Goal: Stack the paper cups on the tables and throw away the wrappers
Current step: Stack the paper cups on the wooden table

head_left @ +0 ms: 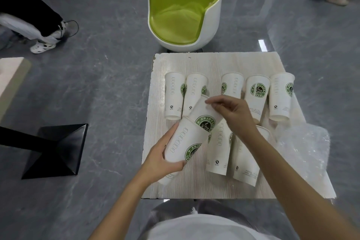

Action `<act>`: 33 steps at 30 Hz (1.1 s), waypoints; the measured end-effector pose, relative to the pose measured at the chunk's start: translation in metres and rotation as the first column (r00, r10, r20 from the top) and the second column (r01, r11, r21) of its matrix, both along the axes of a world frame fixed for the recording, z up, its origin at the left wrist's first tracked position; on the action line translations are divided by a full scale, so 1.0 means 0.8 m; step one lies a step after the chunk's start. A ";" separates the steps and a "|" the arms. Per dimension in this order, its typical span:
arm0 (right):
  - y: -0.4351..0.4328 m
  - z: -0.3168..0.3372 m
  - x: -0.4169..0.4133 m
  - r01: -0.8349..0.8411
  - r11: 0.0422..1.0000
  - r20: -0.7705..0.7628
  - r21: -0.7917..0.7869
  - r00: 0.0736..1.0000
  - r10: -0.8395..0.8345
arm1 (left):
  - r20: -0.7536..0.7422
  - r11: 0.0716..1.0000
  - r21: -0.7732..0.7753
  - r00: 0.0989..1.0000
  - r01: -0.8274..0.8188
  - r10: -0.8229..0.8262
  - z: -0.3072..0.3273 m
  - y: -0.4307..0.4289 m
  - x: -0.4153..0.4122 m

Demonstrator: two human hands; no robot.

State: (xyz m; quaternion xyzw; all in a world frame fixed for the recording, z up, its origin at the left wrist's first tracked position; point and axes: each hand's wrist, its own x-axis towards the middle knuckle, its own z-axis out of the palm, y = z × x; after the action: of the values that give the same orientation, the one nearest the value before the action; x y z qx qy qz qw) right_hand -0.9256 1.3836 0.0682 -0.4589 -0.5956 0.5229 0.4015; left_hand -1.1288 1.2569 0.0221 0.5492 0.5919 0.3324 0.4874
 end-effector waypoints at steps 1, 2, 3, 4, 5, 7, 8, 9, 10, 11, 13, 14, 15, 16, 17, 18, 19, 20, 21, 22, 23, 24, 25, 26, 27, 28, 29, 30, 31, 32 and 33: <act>-0.004 -0.002 -0.003 -0.018 1.000 0.003 -0.018 1.000 0.018 | 0.001 1.000 0.000 1.000 -0.001 0.001 0.001 0.001 0.001; -0.008 -0.004 -0.006 -0.033 0.999 0.007 -0.028 0.999 0.033 | 0.004 1.000 0.001 1.000 -0.002 0.002 0.002 0.002 0.001; -0.011 -0.006 -0.009 -0.042 0.999 0.012 -0.031 0.999 0.042 | 0.009 1.000 0.002 1.000 -0.003 0.003 0.002 0.003 0.002; -0.014 -0.007 -0.012 -0.046 0.999 0.018 -0.029 0.999 0.047 | 0.013 1.000 0.001 1.000 -0.006 0.006 0.001 0.003 0.002; -0.018 -0.007 -0.015 -0.052 0.998 0.017 -0.028 0.998 0.052 | 0.014 1.000 -0.001 1.000 -0.009 0.009 0.001 0.004 0.002; -0.025 -0.006 -0.020 -0.070 0.997 -0.003 -0.030 0.998 0.070 | 0.016 1.000 0.001 1.000 -0.003 0.003 0.002 0.004 0.003; -0.029 -0.006 -0.022 -0.080 0.996 -0.013 -0.037 0.997 0.079 | 0.018 1.000 0.004 1.000 0.002 -0.002 0.002 0.005 0.004; -0.032 -0.007 -0.024 -0.085 0.995 -0.014 -0.045 0.996 0.085 | 0.021 1.000 0.002 1.000 0.005 -0.005 0.002 0.005 0.005; -0.034 -0.008 -0.026 -0.087 0.995 -0.011 -0.051 0.996 0.086 | 0.026 1.000 -0.002 1.000 0.006 -0.006 0.002 0.005 0.005; -0.037 -0.010 -0.027 -0.086 0.995 -0.012 -0.054 0.996 0.085 | 0.031 1.000 -0.006 1.000 0.005 -0.005 0.002 0.005 0.005; -0.040 -0.011 -0.029 -0.078 0.995 -0.027 -0.055 0.997 0.076 | 0.038 1.000 -0.013 0.999 -0.002 0.003 0.001 0.005 0.005; -0.042 -0.012 -0.030 -0.069 0.996 -0.035 -0.057 0.997 0.067 | 0.039 1.000 -0.016 0.999 -0.007 0.007 0.000 0.005 0.005; -0.043 -0.012 -0.031 -0.059 0.996 -0.042 -0.060 0.997 0.057 | 0.039 1.000 -0.019 0.999 -0.012 0.012 0.000 0.006 0.006; -0.045 -0.012 -0.032 -0.049 0.997 -0.046 -0.064 0.998 0.047 | 0.040 1.000 -0.022 0.999 -0.014 0.015 0.001 0.006 0.006; -0.046 -0.012 -0.032 -0.041 0.997 -0.048 -0.068 0.998 0.038 | 0.040 1.000 -0.025 0.999 -0.015 0.016 0.001 0.007 0.007; -0.047 -0.012 -0.033 -0.036 0.997 -0.048 -0.071 0.998 0.032 | 0.038 1.000 -0.026 0.999 -0.018 0.019 0.001 0.008 0.007; -0.049 -0.012 -0.033 -0.033 0.997 -0.045 -0.070 0.999 0.030 | 0.038 0.999 -0.025 0.999 -0.021 0.022 0.001 0.009 0.008; -0.050 -0.011 -0.034 -0.032 0.997 -0.043 -0.066 0.999 0.029 | 0.039 0.999 -0.025 0.999 -0.026 0.027 0.002 0.009 0.008; -0.051 -0.011 -0.035 -0.032 0.998 -0.042 -0.063 0.999 0.029 | 0.039 0.999 -0.025 0.999 -0.034 0.035 0.002 0.009 0.008; -0.051 -0.010 -0.035 -0.030 0.998 -0.042 -0.061 0.999 0.028 | 0.041 0.999 -0.026 0.998 -0.041 0.042 0.003 0.009 0.009; -0.051 -0.010 -0.034 -0.030 0.998 -0.044 -0.061 0.999 0.027 | 0.044 0.999 -0.029 0.998 -0.045 0.046 0.003 0.009 0.010; -0.050 -0.010 -0.034 -0.030 0.998 -0.048 -0.062 0.999 0.027 | 0.046 0.998 -0.030 0.998 -0.049 0.050 0.003 0.009 0.011; -0.050 -0.010 -0.034 -0.031 0.997 -0.051 -0.064 0.998 0.028 | 0.046 0.998 -0.031 0.997 -0.052 0.054 0.003 0.009 0.012; -0.049 -0.011 -0.033 -0.032 0.997 -0.052 -0.066 0.998 0.028 | 0.044 0.998 -0.031 0.998 -0.053 0.054 0.003 0.009 0.014; -0.049 -0.012 -0.033 -0.034 0.997 -0.049 -0.069 0.998 0.030 | 0.039 0.998 -0.031 0.998 -0.052 0.053 0.004 0.009 0.015; -0.049 -0.013 -0.032 -0.037 0.997 -0.043 -0.070 0.998 0.034 | 0.031 0.998 -0.027 0.998 -0.051 0.052 0.003 0.009 0.015; -0.049 -0.014 -0.031 -0.046 0.996 -0.037 -0.072 0.998 0.043 | 0.023 0.998 -0.025 0.998 -0.050 0.050 0.003 0.009 0.016; -0.049 -0.015 -0.030 -0.059 0.996 -0.033 -0.073 0.998 0.057 | 0.015 0.998 -0.023 0.999 -0.050 0.050 0.003 0.009 0.016; -0.048 -0.015 -0.028 -0.077 0.994 -0.029 -0.073 0.997 0.075 | 0.010 0.998 -0.023 0.999 -0.050 0.050 0.003 0.009 0.016; -0.045 -0.016 -0.026 -0.089 0.993 -0.026 -0.074 0.996 0.088 | 0.009 0.998 -0.028 0.999 -0.049 0.050 0.003 0.009 0.016; -0.042 -0.016 -0.022 -0.089 0.993 -0.019 -0.074 0.996 0.088 | 0.009 0.998 -0.034 0.999 -0.049 0.049 0.003 0.009 0.015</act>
State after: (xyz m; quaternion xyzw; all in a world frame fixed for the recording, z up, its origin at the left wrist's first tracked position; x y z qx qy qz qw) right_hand -0.9430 1.3502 0.0553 -0.4424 -0.5922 0.5657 0.3653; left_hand -1.1167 1.2640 0.0246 0.5245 0.6084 0.3369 0.4912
